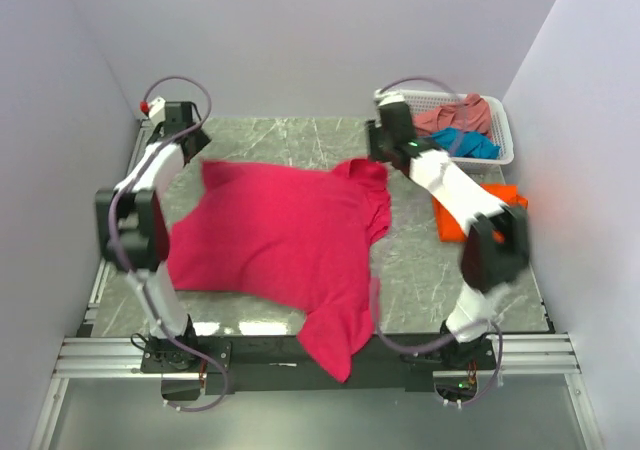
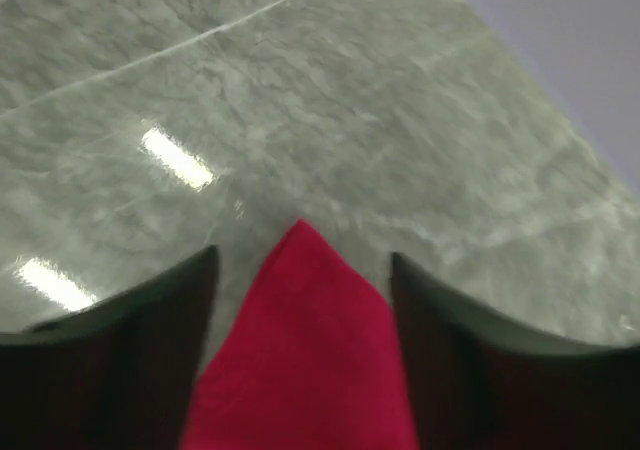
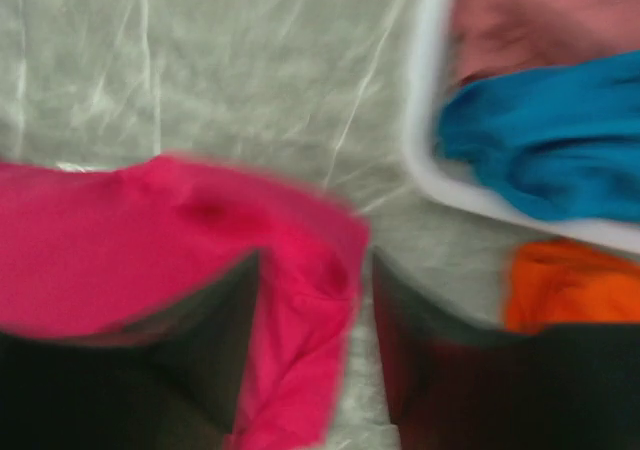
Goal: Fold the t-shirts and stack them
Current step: Flatten the tshirt out
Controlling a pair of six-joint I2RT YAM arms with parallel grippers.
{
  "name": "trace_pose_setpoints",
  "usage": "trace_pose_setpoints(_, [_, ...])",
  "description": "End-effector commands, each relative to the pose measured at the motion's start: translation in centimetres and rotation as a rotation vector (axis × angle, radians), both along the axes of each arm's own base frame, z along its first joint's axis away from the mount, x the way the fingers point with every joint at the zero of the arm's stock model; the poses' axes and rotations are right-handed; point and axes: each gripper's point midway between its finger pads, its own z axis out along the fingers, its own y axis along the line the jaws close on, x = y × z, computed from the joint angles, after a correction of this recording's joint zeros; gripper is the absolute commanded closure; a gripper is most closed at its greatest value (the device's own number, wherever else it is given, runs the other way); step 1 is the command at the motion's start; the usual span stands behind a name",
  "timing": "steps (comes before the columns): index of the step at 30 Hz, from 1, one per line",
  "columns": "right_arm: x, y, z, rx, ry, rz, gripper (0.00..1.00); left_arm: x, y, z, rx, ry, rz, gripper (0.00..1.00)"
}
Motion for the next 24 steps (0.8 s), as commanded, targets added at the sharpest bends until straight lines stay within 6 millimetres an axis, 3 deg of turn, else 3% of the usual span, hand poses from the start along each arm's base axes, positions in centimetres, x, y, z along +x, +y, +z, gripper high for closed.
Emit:
trace_pose_setpoints(1, [3.3, 3.5, -1.7, 0.092, 0.072, 0.064, 0.40, 3.5, 2.6, 1.3, 0.063, 0.030, 0.077, 0.21])
trace_pose_setpoints(2, [4.7, 4.1, -2.6, 0.102, 0.103, 0.045, 0.22, 4.0, 2.7, 1.2, 0.062, 0.033, 0.080, 0.09])
trace_pose_setpoints(3, [4.8, 4.3, -2.9, 0.098, 0.125, 0.052, 0.13, 4.3, 2.5, 1.3, 0.057, 0.028, 0.075, 0.02])
trace_pose_setpoints(5, [4.3, 4.9, -3.3, 0.107, 0.144, 0.040, 0.11, 4.7, 2.2, 2.1, 0.042, -0.016, 0.062, 0.01])
trace_pose_setpoints(7, [3.3, 5.1, -3.2, 0.129, 0.139, 0.040, 0.10, 3.7, 1.9, 2.3, 0.027, -0.034, 0.054, 0.01])
trace_pose_setpoints(11, [-1.0, 4.4, -4.8, 0.254, 0.214, -0.057, 0.10, 2.0, 1.0, 1.7, -0.024, -0.032, 0.039, 0.01])
trace_pose_setpoints(17, [-6.8, 4.3, -9.5, 0.358, 0.358, -0.093, 0.10, -0.8, -0.4, -1.4, -0.081, 0.036, -0.006, 0.01])
trace_pose_setpoints(24, [-8.7, 3.7, -14.2, 0.333, 0.450, -0.119, 0.10, -3.0, -2.9, -6.0, -0.171, 0.116, -0.112, 0.00])
